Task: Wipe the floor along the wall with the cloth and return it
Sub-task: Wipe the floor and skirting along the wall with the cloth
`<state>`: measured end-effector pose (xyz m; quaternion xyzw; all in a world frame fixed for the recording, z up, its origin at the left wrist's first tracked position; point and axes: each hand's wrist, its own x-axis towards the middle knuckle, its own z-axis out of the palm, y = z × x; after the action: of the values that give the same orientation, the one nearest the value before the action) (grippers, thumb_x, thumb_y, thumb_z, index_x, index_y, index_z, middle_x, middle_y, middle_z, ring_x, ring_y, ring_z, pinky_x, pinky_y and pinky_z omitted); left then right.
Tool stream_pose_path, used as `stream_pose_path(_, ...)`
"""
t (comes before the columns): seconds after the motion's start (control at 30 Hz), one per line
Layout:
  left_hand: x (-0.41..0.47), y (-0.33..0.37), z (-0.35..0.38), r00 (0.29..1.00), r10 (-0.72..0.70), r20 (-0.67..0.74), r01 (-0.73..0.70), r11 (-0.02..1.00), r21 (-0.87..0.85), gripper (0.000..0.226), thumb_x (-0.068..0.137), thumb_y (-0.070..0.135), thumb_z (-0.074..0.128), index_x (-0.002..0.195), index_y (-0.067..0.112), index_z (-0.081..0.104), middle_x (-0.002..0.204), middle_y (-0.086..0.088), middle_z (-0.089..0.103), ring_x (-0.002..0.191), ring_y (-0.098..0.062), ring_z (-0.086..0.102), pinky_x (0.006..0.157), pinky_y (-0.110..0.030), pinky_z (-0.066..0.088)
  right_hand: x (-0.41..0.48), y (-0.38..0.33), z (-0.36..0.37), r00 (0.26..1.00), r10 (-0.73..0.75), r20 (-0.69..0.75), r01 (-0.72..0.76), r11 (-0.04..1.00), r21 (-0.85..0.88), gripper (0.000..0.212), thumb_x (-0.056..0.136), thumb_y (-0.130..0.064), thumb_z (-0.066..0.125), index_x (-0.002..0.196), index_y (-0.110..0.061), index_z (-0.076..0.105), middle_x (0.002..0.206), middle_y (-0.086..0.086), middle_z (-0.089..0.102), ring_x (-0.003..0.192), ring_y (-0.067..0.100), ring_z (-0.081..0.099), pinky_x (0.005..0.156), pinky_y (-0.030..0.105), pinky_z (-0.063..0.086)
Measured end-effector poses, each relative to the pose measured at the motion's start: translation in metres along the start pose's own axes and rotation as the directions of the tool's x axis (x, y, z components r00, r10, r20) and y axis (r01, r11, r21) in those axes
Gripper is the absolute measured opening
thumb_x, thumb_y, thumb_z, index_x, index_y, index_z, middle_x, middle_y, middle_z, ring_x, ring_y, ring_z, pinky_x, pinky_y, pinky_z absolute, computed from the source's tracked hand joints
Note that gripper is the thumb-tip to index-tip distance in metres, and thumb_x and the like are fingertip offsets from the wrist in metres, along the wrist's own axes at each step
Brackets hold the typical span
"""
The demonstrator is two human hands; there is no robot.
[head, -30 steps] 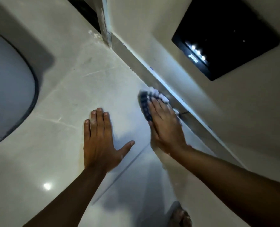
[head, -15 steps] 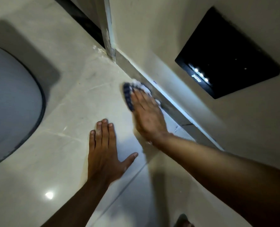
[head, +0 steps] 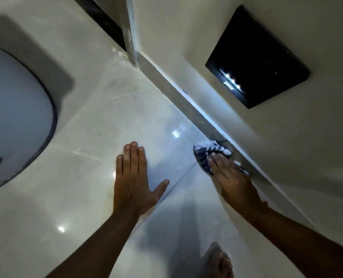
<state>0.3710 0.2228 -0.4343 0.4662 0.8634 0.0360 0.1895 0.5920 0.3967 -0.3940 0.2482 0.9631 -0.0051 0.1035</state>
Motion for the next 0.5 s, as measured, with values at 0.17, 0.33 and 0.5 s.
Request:
stream_pose_path(0.17, -0.015, -0.005, -0.038, 0.995, 0.034, 0.096, -0.034, 0.999, -0.002, 0.112, 0.082, 0.080, 0.035, 0.160, 0.004, 0.011, 0.171, -0.017, 0.010, 0.159, -0.034, 0.008, 0.129, -0.047, 0.010, 0.011, -0.025, -0.020, 0.974, 0.207, 0.096, -0.225, 0.944, 0.243, 0.057, 0.078, 0.006, 0.038, 0.132, -0.001, 0.057, 0.135, 0.017, 0.061, 0.130, 0.031, 0.055, 0.112, 0.045, 0.041)
stream_pose_path(0.33, -0.047, -0.005, -0.114, 1.000, -0.022, 0.012, 0.023, 0.991, -0.130, 0.108, 0.084, 0.079, 0.036, 0.160, 0.005, 0.013, 0.171, -0.016, 0.009, 0.158, -0.033, 0.007, 0.128, -0.047, 0.016, 0.024, -0.040, -0.081, 0.911, 0.382, 0.159, -0.411, 0.798, 0.441, 0.065, 0.075, 0.019, 0.047, 0.134, -0.006, 0.055, 0.140, 0.015, 0.057, 0.134, 0.026, 0.051, 0.113, 0.035, 0.040)
stream_pose_path(0.5, -0.076, -0.015, -0.211, 0.990, -0.044, -0.135, 0.011, 0.971, -0.238, 0.099, 0.091, 0.071, 0.036, 0.161, 0.009, 0.003, 0.171, -0.013, -0.002, 0.159, -0.029, -0.005, 0.128, -0.043, 0.009, 0.050, -0.083, -0.186, 0.931, 0.365, -0.028, -0.296, 0.797, 0.527, 0.054, 0.078, 0.018, 0.055, 0.127, -0.004, 0.062, 0.129, 0.017, 0.065, 0.119, 0.032, 0.063, 0.105, 0.036, 0.045)
